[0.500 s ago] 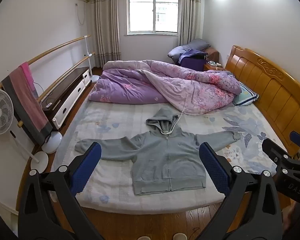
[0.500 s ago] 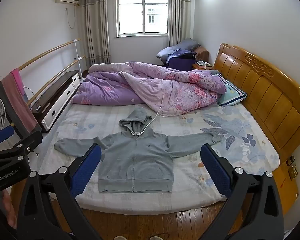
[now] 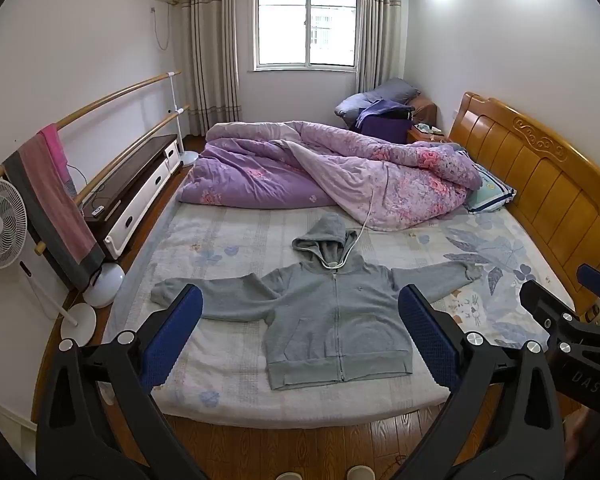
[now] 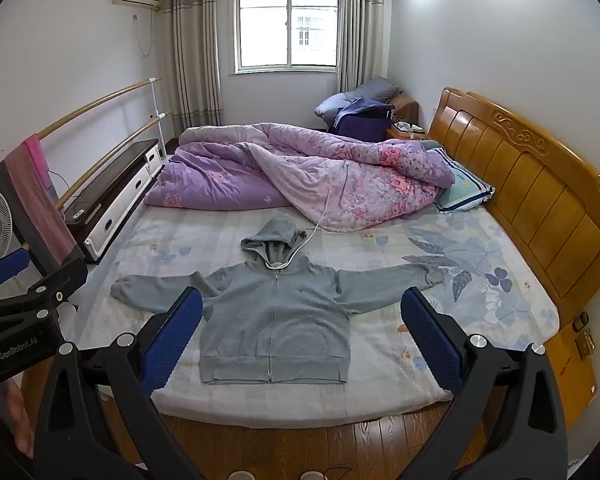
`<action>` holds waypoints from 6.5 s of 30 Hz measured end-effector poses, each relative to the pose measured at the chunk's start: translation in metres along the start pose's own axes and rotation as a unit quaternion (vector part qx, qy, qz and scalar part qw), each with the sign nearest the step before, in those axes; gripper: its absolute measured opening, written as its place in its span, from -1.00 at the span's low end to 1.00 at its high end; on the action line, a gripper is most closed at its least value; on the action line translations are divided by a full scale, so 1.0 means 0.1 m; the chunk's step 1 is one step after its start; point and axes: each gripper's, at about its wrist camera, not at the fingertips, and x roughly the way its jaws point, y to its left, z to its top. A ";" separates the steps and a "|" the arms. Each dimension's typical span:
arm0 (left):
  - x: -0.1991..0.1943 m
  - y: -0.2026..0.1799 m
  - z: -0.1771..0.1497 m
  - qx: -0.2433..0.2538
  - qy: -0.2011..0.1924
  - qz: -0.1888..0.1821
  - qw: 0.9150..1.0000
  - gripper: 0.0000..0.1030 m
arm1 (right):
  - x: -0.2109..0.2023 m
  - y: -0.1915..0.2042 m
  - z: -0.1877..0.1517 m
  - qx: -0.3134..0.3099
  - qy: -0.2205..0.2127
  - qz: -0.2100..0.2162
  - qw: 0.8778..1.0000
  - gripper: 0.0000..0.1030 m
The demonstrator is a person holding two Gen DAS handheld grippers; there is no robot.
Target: Fold large clothes
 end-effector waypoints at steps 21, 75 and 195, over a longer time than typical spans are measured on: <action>-0.01 0.00 0.00 0.000 -0.001 -0.001 1.000 0.91 | -0.09 0.17 -0.08 -0.001 0.002 0.005 1.000 0.86; 1.68 -0.07 0.40 -0.050 0.067 0.052 0.995 0.91 | 1.72 0.52 0.45 -0.043 0.058 0.071 0.995 0.86; 7.66 -1.76 -0.71 -0.107 0.307 -0.008 0.946 0.71 | 6.51 -4.85 -1.60 0.442 0.216 -0.052 0.869 -0.56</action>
